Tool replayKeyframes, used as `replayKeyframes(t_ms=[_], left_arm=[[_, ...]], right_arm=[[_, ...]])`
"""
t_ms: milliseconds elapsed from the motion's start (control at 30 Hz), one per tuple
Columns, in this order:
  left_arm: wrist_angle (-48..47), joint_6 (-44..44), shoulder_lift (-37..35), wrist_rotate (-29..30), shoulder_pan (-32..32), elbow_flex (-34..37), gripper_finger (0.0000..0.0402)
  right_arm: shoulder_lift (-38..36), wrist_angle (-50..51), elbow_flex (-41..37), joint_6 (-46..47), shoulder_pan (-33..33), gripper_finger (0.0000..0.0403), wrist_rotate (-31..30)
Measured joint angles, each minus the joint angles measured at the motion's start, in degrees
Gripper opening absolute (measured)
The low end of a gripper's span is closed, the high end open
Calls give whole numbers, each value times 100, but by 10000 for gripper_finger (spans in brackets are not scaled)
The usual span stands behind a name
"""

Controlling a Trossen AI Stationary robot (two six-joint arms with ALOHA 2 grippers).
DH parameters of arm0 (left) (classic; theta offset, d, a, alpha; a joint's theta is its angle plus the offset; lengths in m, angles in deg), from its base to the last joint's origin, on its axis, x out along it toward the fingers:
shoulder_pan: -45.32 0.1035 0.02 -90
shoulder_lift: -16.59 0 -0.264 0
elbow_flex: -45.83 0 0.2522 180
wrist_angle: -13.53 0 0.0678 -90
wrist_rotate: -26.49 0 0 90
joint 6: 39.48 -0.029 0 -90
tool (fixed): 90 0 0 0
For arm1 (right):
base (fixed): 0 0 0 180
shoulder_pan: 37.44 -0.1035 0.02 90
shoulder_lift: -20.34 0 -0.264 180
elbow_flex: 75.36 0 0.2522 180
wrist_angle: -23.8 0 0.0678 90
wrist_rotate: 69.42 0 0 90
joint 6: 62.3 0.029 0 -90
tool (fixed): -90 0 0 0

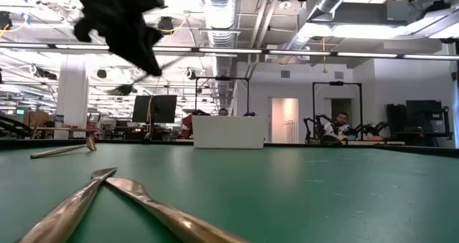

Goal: Sort silverware by color (type)
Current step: Put the gold fork into the transparent bin

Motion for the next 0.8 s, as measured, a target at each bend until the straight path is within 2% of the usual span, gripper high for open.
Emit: replayKeyframes(t_ms=[67, 267, 400, 667, 800], left_arm=[[248, -547, -116, 195, -391, 15, 7], [452, -1982, -199, 1695, -1457, 13, 8], [499, -2763, -203, 2498, -2027, 13, 9], [881, -3696, -206, 3463, -2670, 11, 9], [1097, -4330, -206, 3912, -2944, 11, 9]], right_arm=[[-30, -97, -2, -346, 59, 122, 135], [-83, -1231, 0, -1426, 318, 117, 883], [-82, -1727, 0, -1676, 514, 121, 982], [-83, -3144, 0, -2114, 1100, 185, 1155], [-83, -3192, 0, -2189, 1348, 222, 1349]])
